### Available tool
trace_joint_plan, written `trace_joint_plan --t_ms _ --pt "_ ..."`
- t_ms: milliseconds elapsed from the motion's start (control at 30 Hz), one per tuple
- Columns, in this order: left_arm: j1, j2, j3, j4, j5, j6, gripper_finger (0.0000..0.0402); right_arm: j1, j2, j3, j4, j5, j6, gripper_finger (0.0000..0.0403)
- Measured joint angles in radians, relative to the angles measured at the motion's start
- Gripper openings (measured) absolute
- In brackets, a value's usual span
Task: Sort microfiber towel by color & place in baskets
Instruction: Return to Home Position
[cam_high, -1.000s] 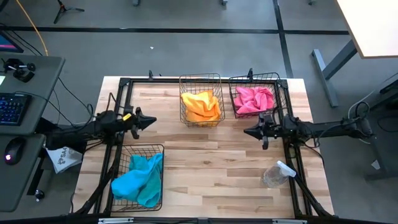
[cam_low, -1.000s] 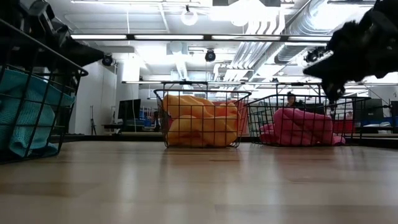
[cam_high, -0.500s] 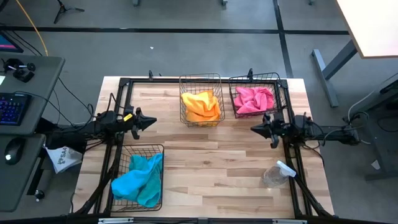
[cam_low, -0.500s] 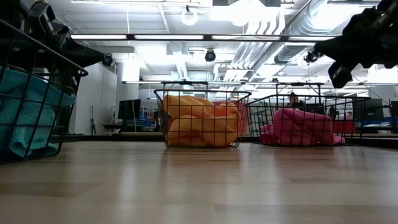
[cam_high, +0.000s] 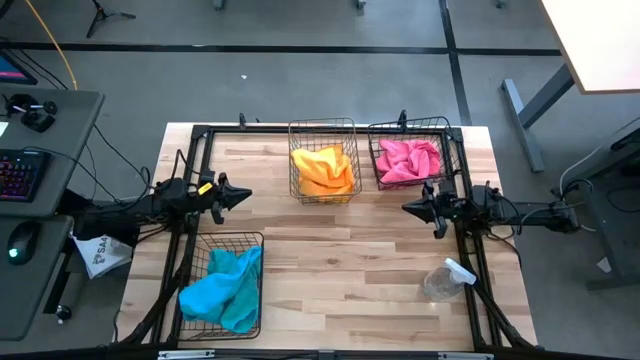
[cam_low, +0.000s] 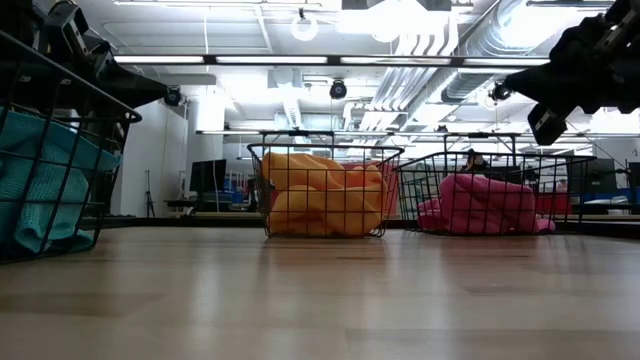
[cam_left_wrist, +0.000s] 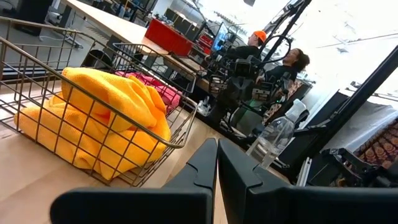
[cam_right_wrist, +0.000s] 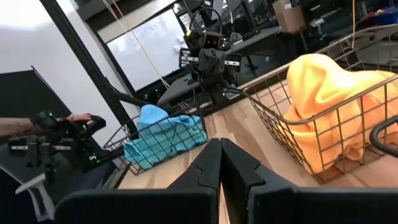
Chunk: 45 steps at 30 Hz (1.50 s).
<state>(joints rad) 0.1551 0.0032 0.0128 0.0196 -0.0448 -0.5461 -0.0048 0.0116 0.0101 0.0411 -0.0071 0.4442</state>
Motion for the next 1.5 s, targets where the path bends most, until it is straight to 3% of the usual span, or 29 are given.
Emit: trace_joint_plan --t_ms 433,567,733,1500 --pt "-0.017 0.0 0.0 -0.003 -0.003 0.007 0.0003 0.0 0.0 0.0 -0.022 0.0 0.0 0.0" --pt "-0.145 0.0 0.0 -0.009 0.06 0.19 0.0003 0.0 0.001 0.0 -0.022 0.0 0.0 0.0" --pt "-0.25 0.0 0.0 -0.008 0.056 0.382 0.0003 0.0 0.001 0.0 -0.022 0.0 0.0 0.0" --pt "-0.26 0.003 0.0 -0.008 0.035 0.366 0.0003 0.0 0.001 -0.001 -0.022 0.0 0.0 0.0"
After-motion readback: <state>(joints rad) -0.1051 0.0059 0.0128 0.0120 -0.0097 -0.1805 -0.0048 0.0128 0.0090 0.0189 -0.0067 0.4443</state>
